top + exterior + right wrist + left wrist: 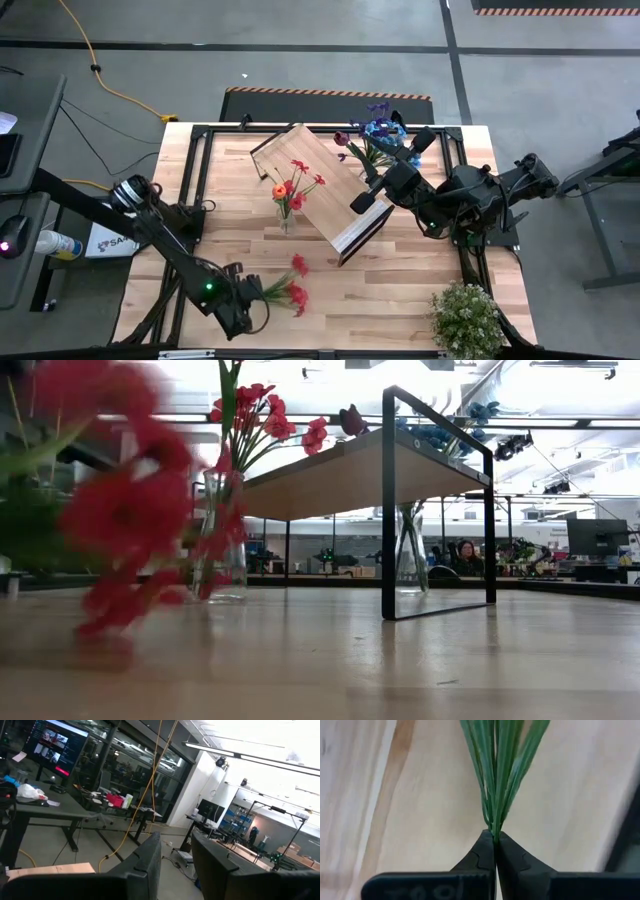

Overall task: Pick and place flowers into a vace then onto a shelf
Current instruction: Put the orange flowers into the bottom transparent vase

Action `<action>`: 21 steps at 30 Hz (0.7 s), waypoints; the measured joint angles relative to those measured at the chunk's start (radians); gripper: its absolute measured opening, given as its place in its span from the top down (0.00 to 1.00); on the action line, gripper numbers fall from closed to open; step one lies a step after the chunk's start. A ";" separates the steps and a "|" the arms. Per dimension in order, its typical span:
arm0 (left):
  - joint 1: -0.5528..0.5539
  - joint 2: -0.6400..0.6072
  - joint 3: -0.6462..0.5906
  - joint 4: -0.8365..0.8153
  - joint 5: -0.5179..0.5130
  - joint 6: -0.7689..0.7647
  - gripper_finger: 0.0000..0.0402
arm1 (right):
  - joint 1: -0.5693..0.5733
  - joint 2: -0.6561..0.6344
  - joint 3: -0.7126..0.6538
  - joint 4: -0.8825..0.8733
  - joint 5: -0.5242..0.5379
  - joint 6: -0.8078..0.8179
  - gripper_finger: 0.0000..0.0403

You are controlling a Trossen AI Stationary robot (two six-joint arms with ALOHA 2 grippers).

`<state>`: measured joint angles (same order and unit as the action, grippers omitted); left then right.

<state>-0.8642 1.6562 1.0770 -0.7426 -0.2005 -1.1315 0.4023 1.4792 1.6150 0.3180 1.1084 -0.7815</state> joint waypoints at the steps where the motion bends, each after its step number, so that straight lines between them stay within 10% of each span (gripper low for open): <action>1: 0.000 -0.007 0.021 -0.003 -0.015 0.000 0.92 | 0.000 0.000 0.000 0.000 0.000 0.000 0.75; 9: -0.010 -0.028 0.286 -0.179 -0.196 0.005 0.92 | 0.000 0.000 0.000 0.000 0.000 -0.007 0.75; 21: -0.031 -0.031 0.662 -0.440 -0.820 0.028 0.92 | 0.010 0.000 0.000 0.000 0.040 -0.173 0.75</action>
<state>-0.8956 1.6249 1.7393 -1.1828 -1.0201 -1.1034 0.4127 1.4792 1.6150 0.3183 1.1489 -0.9549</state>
